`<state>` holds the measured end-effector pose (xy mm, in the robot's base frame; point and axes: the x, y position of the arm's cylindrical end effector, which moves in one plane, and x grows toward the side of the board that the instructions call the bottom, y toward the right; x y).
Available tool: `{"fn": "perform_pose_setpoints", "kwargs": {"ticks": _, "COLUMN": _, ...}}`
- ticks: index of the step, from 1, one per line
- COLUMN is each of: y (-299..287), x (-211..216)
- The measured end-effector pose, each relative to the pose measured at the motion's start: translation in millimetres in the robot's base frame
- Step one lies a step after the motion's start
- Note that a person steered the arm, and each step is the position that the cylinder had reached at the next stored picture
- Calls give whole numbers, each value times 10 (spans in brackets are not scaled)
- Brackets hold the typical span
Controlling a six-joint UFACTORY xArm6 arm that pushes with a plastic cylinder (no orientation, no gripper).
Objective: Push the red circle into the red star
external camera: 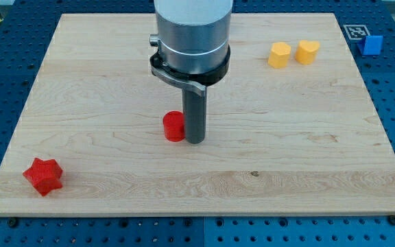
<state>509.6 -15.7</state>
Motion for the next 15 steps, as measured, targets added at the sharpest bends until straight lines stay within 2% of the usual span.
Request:
{"fn": "perform_pose_setpoints", "kwargs": {"ticks": 2, "y": 51, "x": -514}}
{"fn": "perform_pose_setpoints", "kwargs": {"ticks": 3, "y": -206, "x": -490}}
{"fn": "perform_pose_setpoints", "kwargs": {"ticks": 4, "y": -264, "x": -339}}
{"fn": "perform_pose_setpoints", "kwargs": {"ticks": 9, "y": -710, "x": -268}}
{"fn": "perform_pose_setpoints", "kwargs": {"ticks": 10, "y": -776, "x": -266}}
{"fn": "perform_pose_setpoints", "kwargs": {"ticks": 11, "y": -590, "x": -249}}
{"fn": "perform_pose_setpoints", "kwargs": {"ticks": 15, "y": -1437, "x": 144}}
